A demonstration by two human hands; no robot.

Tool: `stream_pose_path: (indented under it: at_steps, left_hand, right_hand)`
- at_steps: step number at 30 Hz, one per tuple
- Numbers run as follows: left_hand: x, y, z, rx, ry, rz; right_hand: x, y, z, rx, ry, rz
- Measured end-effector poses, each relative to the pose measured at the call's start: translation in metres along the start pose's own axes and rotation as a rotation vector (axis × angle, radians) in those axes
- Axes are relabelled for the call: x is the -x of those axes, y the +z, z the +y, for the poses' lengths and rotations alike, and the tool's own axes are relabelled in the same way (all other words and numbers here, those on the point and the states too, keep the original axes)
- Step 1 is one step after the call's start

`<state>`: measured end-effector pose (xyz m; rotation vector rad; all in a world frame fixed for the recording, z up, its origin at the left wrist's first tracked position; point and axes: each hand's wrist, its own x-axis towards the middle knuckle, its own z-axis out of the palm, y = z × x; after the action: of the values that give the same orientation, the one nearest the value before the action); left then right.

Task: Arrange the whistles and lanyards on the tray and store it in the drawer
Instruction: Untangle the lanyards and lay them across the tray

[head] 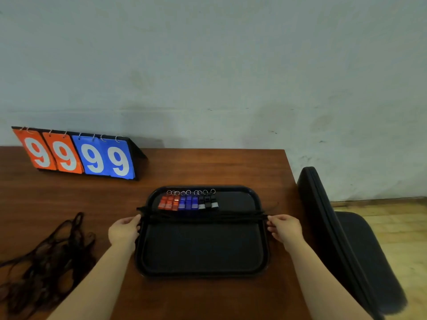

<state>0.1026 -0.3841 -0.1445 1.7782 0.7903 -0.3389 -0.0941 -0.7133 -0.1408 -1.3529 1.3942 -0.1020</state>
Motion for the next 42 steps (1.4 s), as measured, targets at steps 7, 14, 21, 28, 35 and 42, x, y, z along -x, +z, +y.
stream_pose_path:
  at_steps: [7,14,21,28,35,42]
  left_hand:
    - [0.01,-0.011,0.001,0.052,-0.005,0.019]
    - [0.027,-0.038,-0.017,-0.08,0.15,-0.016]
    - [0.04,-0.086,-0.051,-0.367,0.283,-0.105]
    - [0.032,-0.151,-0.08,-0.484,0.296,-0.062]
    - [0.018,-0.196,-0.099,-0.497,0.215,-0.087]
    - [0.027,-0.198,-0.094,-0.507,0.175,-0.332]
  right_hand:
    - [0.016,-0.007,-0.005,0.083,-0.143,0.172]
    - [0.048,-0.006,-0.004,0.151,-0.317,0.075]
    - [0.092,0.057,-0.002,0.325,-0.463,-0.163]
    - [0.146,0.137,0.003,0.522,-0.57,-0.431]
    - [0.211,0.219,0.031,0.933,-0.831,-0.741]
    - [0.24,0.285,0.056,1.3,-1.056,-0.692]
